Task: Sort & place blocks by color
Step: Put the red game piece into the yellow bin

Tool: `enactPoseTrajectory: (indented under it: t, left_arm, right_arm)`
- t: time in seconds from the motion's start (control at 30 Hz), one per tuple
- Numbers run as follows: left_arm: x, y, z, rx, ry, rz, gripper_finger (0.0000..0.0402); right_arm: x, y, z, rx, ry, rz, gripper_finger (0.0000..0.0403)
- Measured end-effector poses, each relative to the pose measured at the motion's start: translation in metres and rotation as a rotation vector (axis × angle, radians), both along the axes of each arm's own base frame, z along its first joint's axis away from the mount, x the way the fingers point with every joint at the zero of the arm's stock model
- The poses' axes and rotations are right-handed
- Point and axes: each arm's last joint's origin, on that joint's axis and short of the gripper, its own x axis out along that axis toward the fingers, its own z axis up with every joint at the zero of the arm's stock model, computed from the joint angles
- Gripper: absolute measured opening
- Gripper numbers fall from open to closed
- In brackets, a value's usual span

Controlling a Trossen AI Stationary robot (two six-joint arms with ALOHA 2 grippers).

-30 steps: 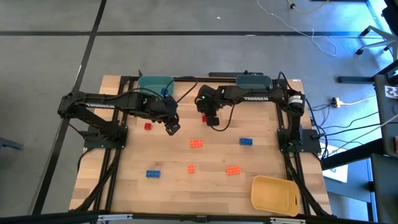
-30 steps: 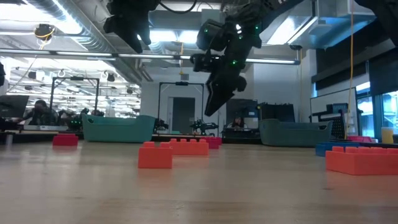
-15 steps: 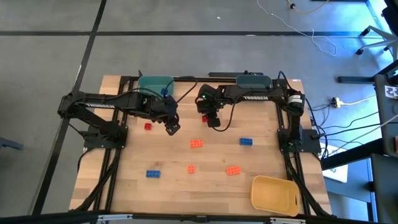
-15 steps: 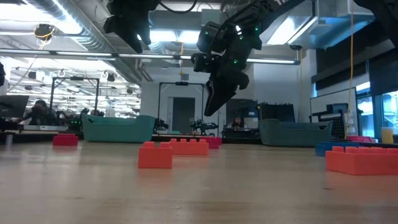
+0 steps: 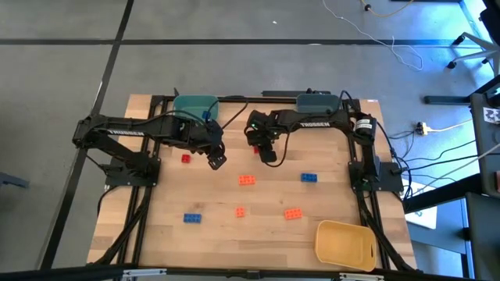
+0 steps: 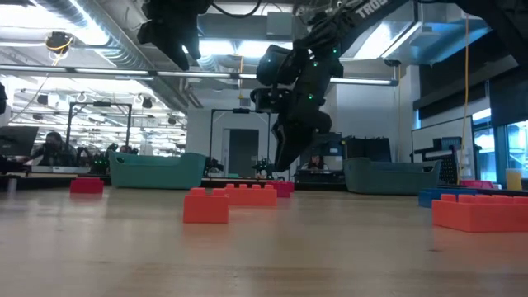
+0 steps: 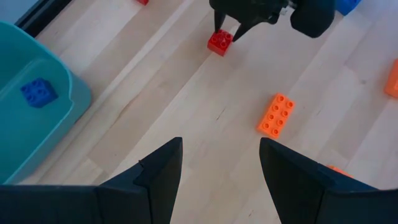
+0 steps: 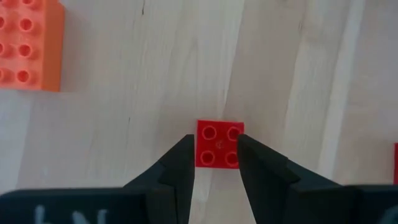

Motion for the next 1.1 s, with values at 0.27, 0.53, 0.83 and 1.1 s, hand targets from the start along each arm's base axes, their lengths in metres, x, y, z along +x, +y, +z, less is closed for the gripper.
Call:
enactPoseTrajectory:
  t: [0.27, 0.53, 0.83, 1.1]
  left_arm:
    - [0.000, 0.000, 0.000, 0.000, 0.001, 0.000, 0.0208]
    - [0.000, 0.000, 0.000, 0.000, 0.001, 0.000, 0.0208]
    - [0.000, 0.000, 0.000, 0.000, 0.001, 0.000, 0.0208]
    - [0.000, 0.000, 0.000, 0.000, 0.001, 0.000, 0.0208]
  right_arm:
    - [-0.002, -0.009, 0.000, -0.003, -0.005, -0.020, 0.0123]
    - [-0.003, -0.012, -0.002, 0.046, -0.016, -0.012, 0.0123]
    - [0.001, -0.014, -0.022, 0.022, 0.044, -0.026, 0.0123]
    - [0.003, -0.016, -0.023, -0.001, 0.022, -0.034, 0.0123]
